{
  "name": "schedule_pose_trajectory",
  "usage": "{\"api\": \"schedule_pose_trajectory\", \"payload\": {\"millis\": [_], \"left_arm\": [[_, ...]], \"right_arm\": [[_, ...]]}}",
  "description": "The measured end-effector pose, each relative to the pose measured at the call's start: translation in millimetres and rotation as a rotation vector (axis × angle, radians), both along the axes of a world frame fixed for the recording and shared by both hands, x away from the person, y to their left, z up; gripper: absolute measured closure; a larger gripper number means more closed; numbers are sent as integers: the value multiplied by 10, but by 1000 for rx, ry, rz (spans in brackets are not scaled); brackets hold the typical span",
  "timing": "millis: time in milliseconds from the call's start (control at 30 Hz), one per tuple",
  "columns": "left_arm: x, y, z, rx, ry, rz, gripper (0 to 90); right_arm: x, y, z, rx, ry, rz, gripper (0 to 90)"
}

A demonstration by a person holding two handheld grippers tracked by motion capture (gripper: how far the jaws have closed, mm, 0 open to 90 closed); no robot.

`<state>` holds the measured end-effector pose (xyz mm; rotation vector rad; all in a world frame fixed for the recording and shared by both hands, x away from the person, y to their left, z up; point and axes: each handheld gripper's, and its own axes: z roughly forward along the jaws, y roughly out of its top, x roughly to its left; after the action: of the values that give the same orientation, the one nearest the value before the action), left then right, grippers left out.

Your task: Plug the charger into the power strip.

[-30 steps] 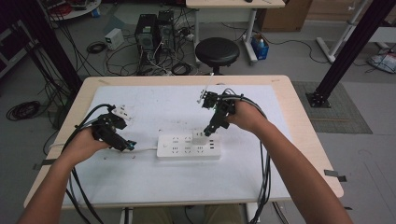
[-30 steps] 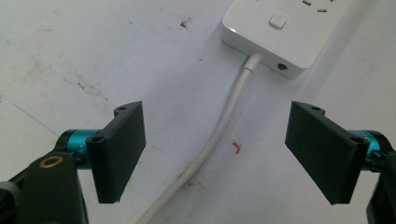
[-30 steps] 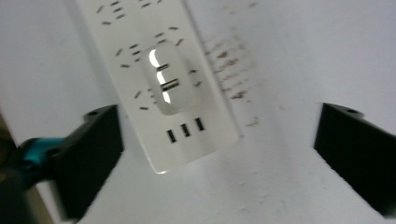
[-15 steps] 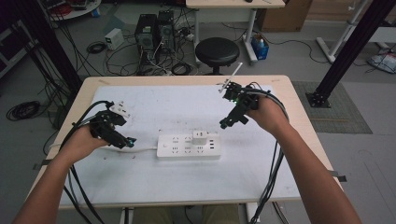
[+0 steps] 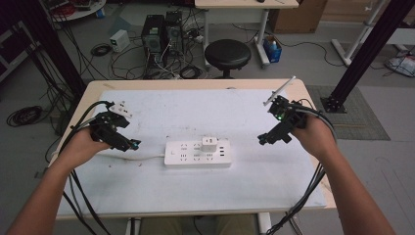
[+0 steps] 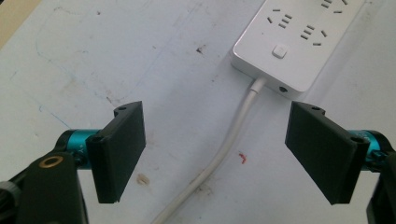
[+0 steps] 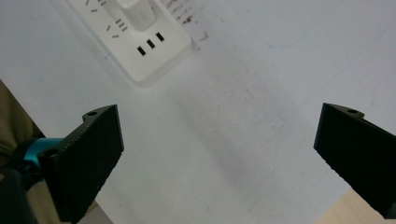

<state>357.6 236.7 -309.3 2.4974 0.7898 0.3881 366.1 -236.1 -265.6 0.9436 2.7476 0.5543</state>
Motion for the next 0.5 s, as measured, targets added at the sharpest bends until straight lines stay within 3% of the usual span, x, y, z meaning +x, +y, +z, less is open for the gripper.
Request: {"api": "schedule_pose_trajectory", "payload": {"millis": [167, 500], "left_arm": [[15, -1, -25, -1, 3, 8, 203], [33, -28, -48, 2, -7, 15, 203]], "right_arm": [[-94, -162, -89, 35, 12, -13, 8], [-146, -236, -186, 18, 11, -27, 8]]}}
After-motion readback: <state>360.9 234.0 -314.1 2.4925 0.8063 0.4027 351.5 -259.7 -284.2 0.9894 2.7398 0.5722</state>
